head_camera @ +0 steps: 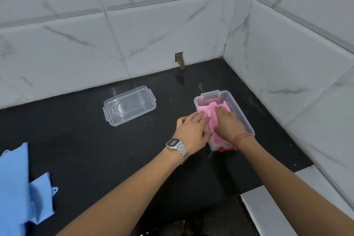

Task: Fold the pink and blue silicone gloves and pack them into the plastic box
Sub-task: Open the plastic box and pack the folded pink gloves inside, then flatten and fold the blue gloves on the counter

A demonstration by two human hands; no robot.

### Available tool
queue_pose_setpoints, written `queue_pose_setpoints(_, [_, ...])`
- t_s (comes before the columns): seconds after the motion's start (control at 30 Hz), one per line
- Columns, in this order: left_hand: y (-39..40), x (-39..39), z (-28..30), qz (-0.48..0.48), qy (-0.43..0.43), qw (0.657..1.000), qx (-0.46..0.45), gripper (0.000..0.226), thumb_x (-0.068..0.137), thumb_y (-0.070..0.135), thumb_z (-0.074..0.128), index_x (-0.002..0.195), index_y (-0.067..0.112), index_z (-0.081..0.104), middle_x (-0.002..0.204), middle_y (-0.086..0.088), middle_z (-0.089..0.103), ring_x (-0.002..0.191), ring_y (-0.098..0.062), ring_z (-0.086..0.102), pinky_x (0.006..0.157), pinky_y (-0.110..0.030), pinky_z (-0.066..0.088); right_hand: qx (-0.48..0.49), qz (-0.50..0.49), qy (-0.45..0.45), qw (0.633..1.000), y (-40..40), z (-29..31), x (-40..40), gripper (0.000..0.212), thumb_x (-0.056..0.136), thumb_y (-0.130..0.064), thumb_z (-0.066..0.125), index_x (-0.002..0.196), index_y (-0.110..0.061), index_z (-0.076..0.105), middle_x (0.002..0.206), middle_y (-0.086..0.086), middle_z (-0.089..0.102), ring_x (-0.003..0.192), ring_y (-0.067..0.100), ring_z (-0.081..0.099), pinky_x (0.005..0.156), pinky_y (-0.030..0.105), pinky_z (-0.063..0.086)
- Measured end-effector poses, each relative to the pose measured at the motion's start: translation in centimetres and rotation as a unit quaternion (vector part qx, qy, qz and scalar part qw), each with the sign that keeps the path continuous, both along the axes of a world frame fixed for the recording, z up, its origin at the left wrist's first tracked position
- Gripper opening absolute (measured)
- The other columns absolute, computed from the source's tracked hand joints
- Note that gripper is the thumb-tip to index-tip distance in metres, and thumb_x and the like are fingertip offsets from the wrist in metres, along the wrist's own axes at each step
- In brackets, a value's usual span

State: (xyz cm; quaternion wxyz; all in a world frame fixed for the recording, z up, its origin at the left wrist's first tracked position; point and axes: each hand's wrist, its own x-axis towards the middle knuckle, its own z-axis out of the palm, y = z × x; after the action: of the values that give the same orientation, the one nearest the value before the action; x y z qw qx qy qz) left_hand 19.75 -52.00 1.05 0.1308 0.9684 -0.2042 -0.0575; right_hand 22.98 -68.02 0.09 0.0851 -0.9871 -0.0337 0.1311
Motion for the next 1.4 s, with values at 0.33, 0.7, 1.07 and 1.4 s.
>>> queue_pose_setpoints(0.33, [16.4,-6.0,-1.5,0.211,0.039,0.977,0.008,0.053,0.094,0.044,0.047,0.145,0.036,0.033,0.158,0.009,0.022,0.141,-0.015,0.03,0.109,-0.04,0.025,0.129,0.087,-0.14,0.978,8.3,5.5,-1.6,0.069,0.093,-0.017,0.057,0.154,-0.012,0.023,0.16,0.008,0.023,0.143,0.026,0.03,0.115,0.035,0.027])
queue_pose_setpoints(0.7, [34.1,-18.7,-3.3,0.457,0.074,0.885,0.05,0.052,0.089,0.036,0.058,0.139,0.034,0.044,0.156,0.002,0.029,0.137,-0.025,0.036,0.101,-0.045,0.038,0.221,0.257,-0.047,0.939,23.8,4.7,-6.1,0.073,0.094,-0.021,0.058,0.155,-0.018,0.019,0.161,0.0,0.022,0.144,0.021,0.025,0.115,0.03,0.023])
queue_pose_setpoints(1.07, [39.3,-26.6,-6.8,0.502,0.025,0.863,-0.054,0.064,0.084,0.018,0.064,0.143,0.025,0.041,0.146,-0.002,0.041,0.126,-0.027,0.046,0.09,-0.041,0.051,0.201,0.35,0.052,0.913,32.4,2.7,-12.8,0.074,0.095,-0.023,0.057,0.156,-0.024,0.014,0.162,-0.009,0.012,0.145,0.014,0.022,0.115,0.024,0.02])
queue_pose_setpoints(1.4, [41.4,-26.3,-2.4,0.533,-0.188,0.815,-0.129,0.025,0.082,0.007,0.06,0.099,0.022,0.069,0.086,0.009,0.064,0.076,-0.014,0.06,0.058,-0.019,0.039,0.18,0.413,0.107,0.886,35.7,0.4,-16.6,0.077,0.093,-0.019,0.059,0.156,-0.025,0.014,0.162,-0.01,0.015,0.144,0.01,0.024,0.113,0.019,0.02])
